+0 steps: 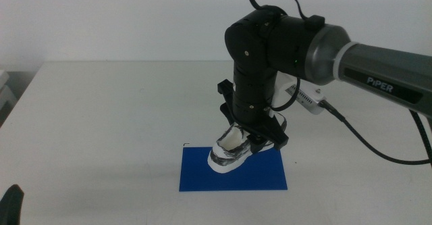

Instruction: Use one arm to grab the shoe from the table and place it on the mat.

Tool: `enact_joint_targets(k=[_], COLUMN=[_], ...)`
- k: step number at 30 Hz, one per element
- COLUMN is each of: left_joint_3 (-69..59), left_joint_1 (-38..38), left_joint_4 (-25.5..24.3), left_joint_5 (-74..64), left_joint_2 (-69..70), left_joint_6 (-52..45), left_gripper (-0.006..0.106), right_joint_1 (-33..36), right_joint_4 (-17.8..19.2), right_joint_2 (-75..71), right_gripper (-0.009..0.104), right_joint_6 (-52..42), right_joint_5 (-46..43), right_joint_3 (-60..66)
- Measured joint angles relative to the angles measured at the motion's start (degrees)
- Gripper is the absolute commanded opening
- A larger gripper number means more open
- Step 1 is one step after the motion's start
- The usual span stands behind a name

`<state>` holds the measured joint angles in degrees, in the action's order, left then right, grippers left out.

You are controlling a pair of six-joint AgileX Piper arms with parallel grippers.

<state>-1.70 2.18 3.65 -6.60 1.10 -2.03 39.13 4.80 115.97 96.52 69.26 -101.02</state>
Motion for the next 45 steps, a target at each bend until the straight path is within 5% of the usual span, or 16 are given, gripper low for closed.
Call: enact_joint_targets(k=[6,12,35,45], left_joint_3=[0.0,0.0,0.0,0.0], left_joint_1=[0.0,0.0,0.0,0.0], left_joint_4=[0.0,0.0,0.0,0.0], left_joint_5=[0.0,0.0,0.0,0.0], left_joint_2=[0.0,0.0,0.0,0.0], left_joint_6=[0.0,0.0,0.0,0.0], left_gripper=[0.094,0.094,0.094,0.094], right_joint_1=[0.0,0.0,0.0,0.0], right_joint_4=[0.8,3.4,8.5,1.5], right_joint_2=[0.3,0.5,0.5,0.5], right_gripper=[-0.003,-0.003,-0.003,-0.003], right_joint_6=[-1.6,-16.8,-117.3,-132.1], right_joint_5=[0.2,0.4,1.1,1.1], right_joint_3=[-0.4,-0.4,-0.4,-0.4])
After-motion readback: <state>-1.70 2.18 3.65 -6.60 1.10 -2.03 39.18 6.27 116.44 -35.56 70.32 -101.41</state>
